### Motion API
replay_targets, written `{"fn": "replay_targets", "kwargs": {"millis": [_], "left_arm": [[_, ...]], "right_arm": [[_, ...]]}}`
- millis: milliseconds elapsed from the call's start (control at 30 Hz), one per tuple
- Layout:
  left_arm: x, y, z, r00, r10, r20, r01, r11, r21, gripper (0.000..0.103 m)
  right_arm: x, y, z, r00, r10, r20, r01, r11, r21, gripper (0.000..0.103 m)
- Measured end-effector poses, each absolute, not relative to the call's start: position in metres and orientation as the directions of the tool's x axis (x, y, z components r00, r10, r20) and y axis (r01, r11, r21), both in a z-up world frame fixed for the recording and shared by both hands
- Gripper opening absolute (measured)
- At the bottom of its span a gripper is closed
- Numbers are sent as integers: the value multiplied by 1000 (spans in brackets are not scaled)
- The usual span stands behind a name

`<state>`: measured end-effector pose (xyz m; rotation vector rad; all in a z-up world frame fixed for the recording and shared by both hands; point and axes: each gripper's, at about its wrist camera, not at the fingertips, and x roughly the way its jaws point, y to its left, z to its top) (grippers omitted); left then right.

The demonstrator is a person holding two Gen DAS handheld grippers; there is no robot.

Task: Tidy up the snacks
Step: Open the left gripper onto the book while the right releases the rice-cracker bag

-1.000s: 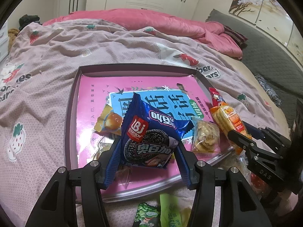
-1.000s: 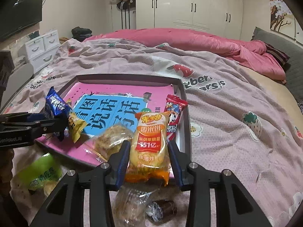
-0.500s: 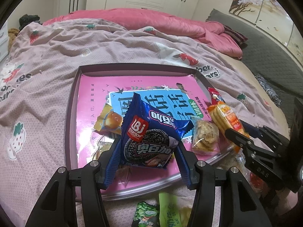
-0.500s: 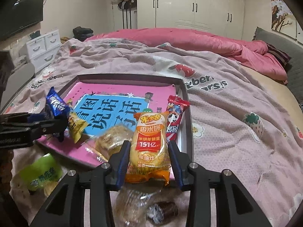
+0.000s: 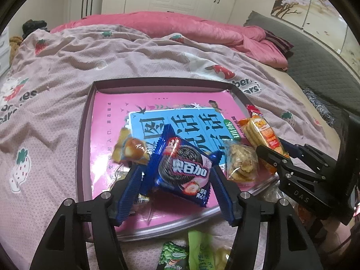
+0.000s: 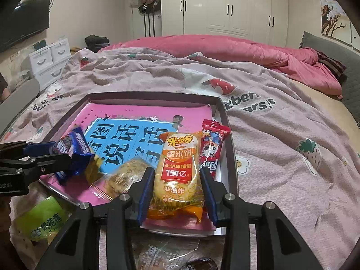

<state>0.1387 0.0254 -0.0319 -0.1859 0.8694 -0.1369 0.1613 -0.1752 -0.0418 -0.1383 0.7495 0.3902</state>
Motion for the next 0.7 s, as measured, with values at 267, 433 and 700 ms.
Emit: {"fn": "replay_targets", "kwargs": {"millis": [267,433,700], "left_arm": [[139,24,-30,639,-187,-746,52,978,-201,65],[138,22,-30,638,-186,-747,54,979,-197,65],[137,20,-27,639,-189,-746,61,979,-196,66]], "right_arm": [[160,-176,-40,664,297,-686,-389,921,21,41],[157,-177,-36,672,300,-677,-388,921,23,43],[154,-182,-30,679,300,-670,-377,926,31,45]]}}
